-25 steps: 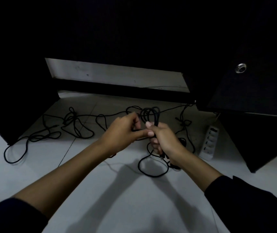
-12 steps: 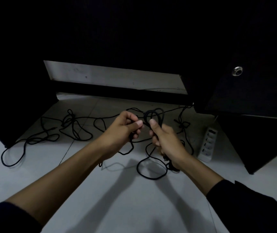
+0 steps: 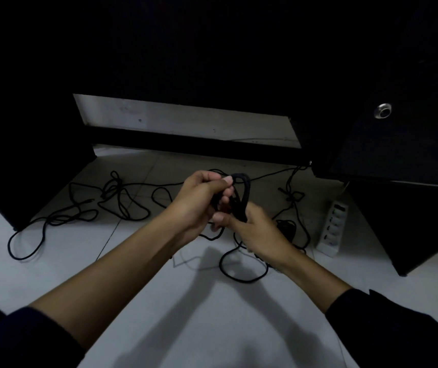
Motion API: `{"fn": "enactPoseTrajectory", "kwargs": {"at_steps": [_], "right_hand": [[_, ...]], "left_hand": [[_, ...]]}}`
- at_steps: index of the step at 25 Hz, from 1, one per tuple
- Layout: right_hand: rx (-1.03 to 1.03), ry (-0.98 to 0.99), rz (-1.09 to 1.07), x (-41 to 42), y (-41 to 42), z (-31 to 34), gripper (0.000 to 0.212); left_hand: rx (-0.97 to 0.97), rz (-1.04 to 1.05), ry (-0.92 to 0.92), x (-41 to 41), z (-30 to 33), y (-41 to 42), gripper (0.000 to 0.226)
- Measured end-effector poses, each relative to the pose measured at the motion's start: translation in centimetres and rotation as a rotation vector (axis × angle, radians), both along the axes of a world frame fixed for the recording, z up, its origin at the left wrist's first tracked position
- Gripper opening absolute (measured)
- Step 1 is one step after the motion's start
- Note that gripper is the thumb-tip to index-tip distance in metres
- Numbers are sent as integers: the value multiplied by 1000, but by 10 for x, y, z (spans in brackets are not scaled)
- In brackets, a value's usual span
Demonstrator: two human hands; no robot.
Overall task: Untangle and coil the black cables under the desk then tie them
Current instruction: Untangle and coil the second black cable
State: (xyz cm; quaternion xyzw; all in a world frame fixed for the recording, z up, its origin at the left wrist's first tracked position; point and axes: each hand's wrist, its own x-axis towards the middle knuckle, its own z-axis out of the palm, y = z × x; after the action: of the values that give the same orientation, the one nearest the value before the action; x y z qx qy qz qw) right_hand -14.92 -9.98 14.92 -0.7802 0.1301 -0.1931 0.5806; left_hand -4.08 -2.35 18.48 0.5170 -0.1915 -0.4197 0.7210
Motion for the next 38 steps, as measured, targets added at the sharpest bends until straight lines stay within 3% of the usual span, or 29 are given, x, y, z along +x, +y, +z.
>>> {"fn": "enactPoseTrajectory", "kwargs": {"at_steps": [2, 7, 9, 10, 12, 14, 15, 17, 22, 24, 27, 29, 34, 38], "right_hand": [[33, 12, 9, 0, 6, 2, 5], [69, 108, -9, -1, 8, 0, 22], [101, 145, -20, 1, 8, -3, 28], [130, 141, -32, 1, 8, -2, 32], [202, 111, -68, 1, 5, 0, 37], [228, 88, -99, 1, -3, 6, 40], [219, 77, -114, 0, -8, 9, 41], [181, 41, -151, 0, -17, 14, 42], [70, -58, -346, 6, -29, 13, 47], [225, -108, -356, 9, -27, 14, 39], [633, -200, -288, 13, -18, 16, 37], [725, -217, -292, 11, -18, 19, 39], [572, -89, -169, 1, -28, 22, 40], [412, 80, -139, -7, -31, 13, 41]], "left_hand": [[21, -1, -205, 2, 3, 1, 16], [41, 42, -1250, 16, 5, 12, 16], [1, 106, -1429, 16, -2, 11, 21], [7, 172, -1401, 15, -4, 9, 27], [71, 219, -1100, 12, -9, 10, 35], [126, -68, -754, 6, -23, 18, 39], [162, -272, -721, -1, -34, 23, 43], [220, -460, -779, -13, -55, 34, 41], [93, -392, -660, -17, -57, 28, 29], [63, -425, -645, -26, -59, 26, 28], [86, -428, -682, -39, -71, 23, 34], [134, -476, -696, -39, -80, 25, 35], [306, -510, -691, -12, -87, 39, 27], [289, -428, -750, 16, -57, 42, 20]]}}
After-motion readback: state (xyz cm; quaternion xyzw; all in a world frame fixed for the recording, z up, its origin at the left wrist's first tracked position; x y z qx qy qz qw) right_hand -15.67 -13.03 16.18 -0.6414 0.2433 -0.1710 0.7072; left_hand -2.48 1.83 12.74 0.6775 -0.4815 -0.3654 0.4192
